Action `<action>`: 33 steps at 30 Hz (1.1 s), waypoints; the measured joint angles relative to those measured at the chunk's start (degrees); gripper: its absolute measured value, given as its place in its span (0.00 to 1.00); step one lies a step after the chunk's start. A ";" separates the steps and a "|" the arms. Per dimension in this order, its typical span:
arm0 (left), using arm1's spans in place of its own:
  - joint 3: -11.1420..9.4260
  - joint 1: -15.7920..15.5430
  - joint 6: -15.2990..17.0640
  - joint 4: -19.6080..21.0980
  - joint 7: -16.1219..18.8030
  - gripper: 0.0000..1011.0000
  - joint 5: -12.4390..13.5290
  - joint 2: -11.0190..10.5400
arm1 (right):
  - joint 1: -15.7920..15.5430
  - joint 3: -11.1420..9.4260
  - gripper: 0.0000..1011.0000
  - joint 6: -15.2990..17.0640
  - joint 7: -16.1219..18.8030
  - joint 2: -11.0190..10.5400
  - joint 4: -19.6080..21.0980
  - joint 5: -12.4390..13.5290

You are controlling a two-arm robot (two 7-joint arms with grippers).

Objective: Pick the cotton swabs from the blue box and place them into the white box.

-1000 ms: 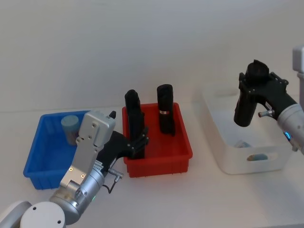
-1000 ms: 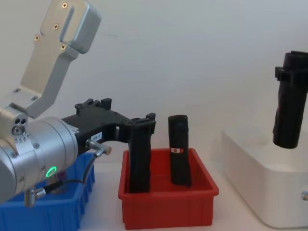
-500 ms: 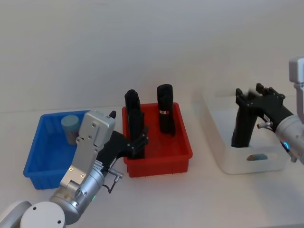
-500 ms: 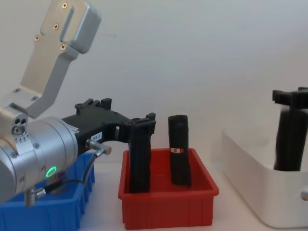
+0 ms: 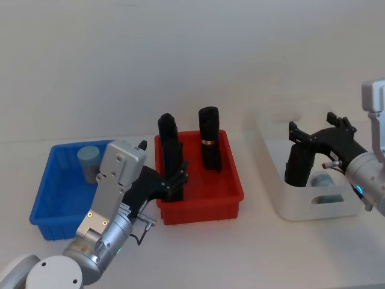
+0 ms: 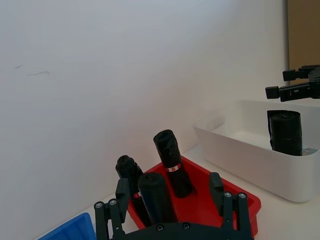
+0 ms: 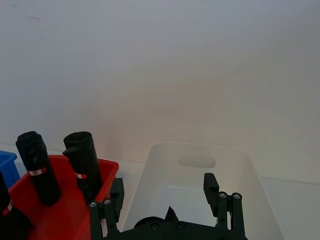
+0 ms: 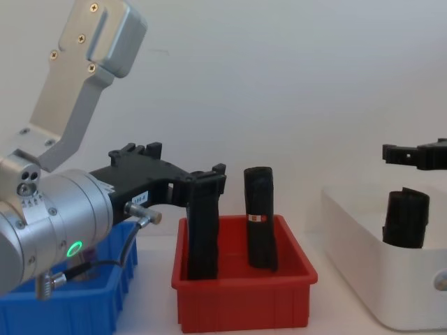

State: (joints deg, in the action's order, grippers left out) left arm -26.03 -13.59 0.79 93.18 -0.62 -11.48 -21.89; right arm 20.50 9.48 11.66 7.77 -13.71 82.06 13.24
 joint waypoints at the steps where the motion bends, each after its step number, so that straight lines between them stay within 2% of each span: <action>1: 0.00 0.00 0.00 0.00 0.00 0.99 0.00 0.00 | 0.00 0.00 0.99 -0.09 0.02 0.00 -0.01 0.00; 33: 0.00 0.00 0.00 0.00 0.00 0.99 0.00 0.00 | -0.41 -0.11 0.99 -1.70 0.53 -0.10 0.46 -0.05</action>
State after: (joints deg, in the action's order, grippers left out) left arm -26.02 -13.59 0.80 93.17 -0.63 -11.48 -21.89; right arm 20.09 9.37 9.96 8.30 -13.81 82.52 13.19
